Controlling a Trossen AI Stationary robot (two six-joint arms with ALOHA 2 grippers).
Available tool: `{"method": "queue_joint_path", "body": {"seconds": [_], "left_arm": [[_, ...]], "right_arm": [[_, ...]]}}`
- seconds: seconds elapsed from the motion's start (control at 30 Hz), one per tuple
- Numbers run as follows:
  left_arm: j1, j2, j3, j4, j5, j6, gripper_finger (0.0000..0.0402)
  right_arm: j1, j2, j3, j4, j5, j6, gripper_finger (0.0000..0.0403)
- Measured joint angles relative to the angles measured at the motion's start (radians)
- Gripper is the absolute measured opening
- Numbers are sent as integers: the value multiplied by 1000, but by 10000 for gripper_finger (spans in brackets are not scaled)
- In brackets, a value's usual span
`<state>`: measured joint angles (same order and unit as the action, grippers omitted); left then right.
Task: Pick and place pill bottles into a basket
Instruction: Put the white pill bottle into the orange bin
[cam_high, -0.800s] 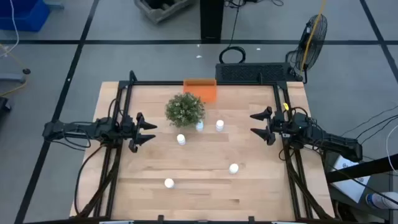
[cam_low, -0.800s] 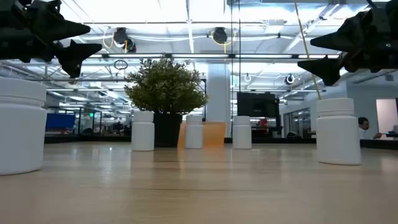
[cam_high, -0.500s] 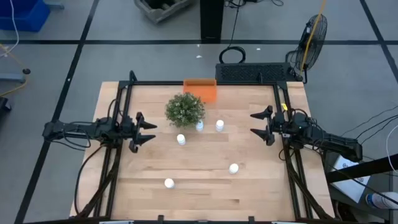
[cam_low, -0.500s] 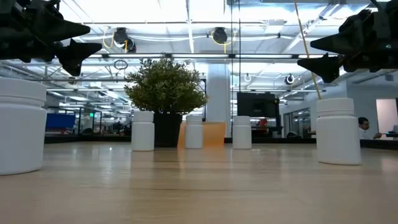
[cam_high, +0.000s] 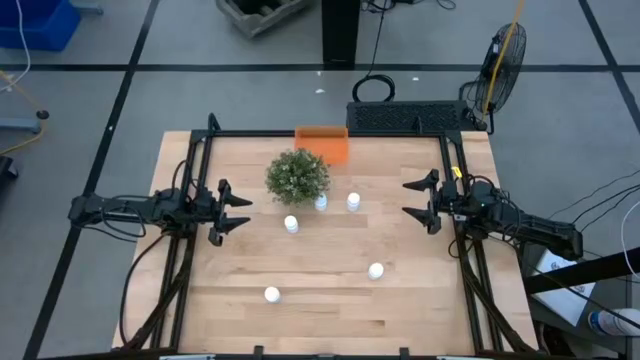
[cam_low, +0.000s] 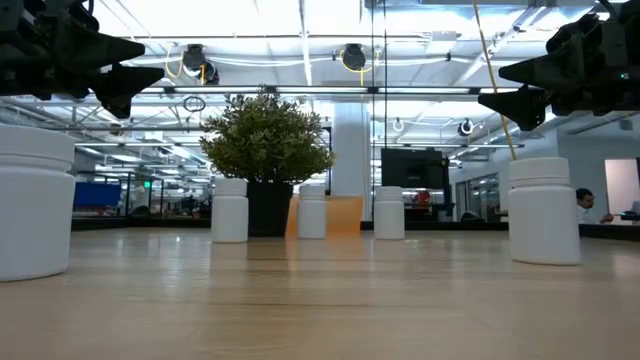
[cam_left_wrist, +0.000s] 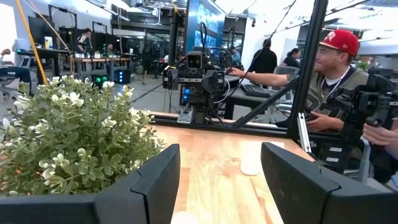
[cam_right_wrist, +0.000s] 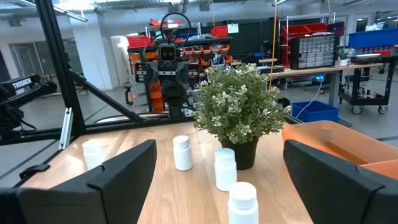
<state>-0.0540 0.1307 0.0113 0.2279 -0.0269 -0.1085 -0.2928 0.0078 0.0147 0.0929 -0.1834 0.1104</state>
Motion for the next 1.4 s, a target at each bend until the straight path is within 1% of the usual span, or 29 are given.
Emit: {"method": "queue_joint_path", "body": {"seconds": [0.33, 0.43, 0.57, 0.6, 0.67, 0.73, 0.8, 0.83, 0.9, 1.03, 1.13, 1.23, 1.33, 1.4], "left_arm": [[0, 0, 0, 0, 0, 1, 230], [0, 0, 0, 0, 0, 1, 230], [0, 0, 0, 0, 0, 0, 230], [0, 0, 0, 0, 0, 0, 230], [0, 0, 0, 0, 0, -3, 230], [0, 0, 0, 1, -1, -5, 230], [0, 0, 0, 0, -1, -5, 230], [0, 0, 0, 1, -2, -5, 230], [0, 0, 0, 1, -2, -2, 230], [0, 0, 0, 1, -1, -1, 230], [0, 0, 0, 0, -2, -1, 230], [0, 0, 0, 0, 0, -3, 230], [0, 0, 0, -3, 1, -17, 230], [0, 0, 0, -16, 0, -33, 230]], "right_arm": [[0, 0, 0, 0, -1, 4, 345], [-1, 0, 2, 8, -1, 55, 345], [-2, 10, 56, 8, -2, 82, 345], [-2, 20, 76, -17, -3, 79, 345], [-2, 55, 138, -6, -2, 57, 345], [-2, 107, 206, -9, 1, 14, 345], [-3, 193, 268, -54, 25, -28, 345], [-3, 243, 301, -80, 27, -47, 345], [-4, 346, 374, -79, 26, -74, 345], [-13, 557, 480, -77, 25, -133, 345], [-43, 692, 520, -89, 24, -185, 345], [-89, 795, 528, -81, 26, -221, 345], [-130, 868, 526, -86, 25, -251, 345], [-155, 896, 524, -50, 25, -259, 345]]}}
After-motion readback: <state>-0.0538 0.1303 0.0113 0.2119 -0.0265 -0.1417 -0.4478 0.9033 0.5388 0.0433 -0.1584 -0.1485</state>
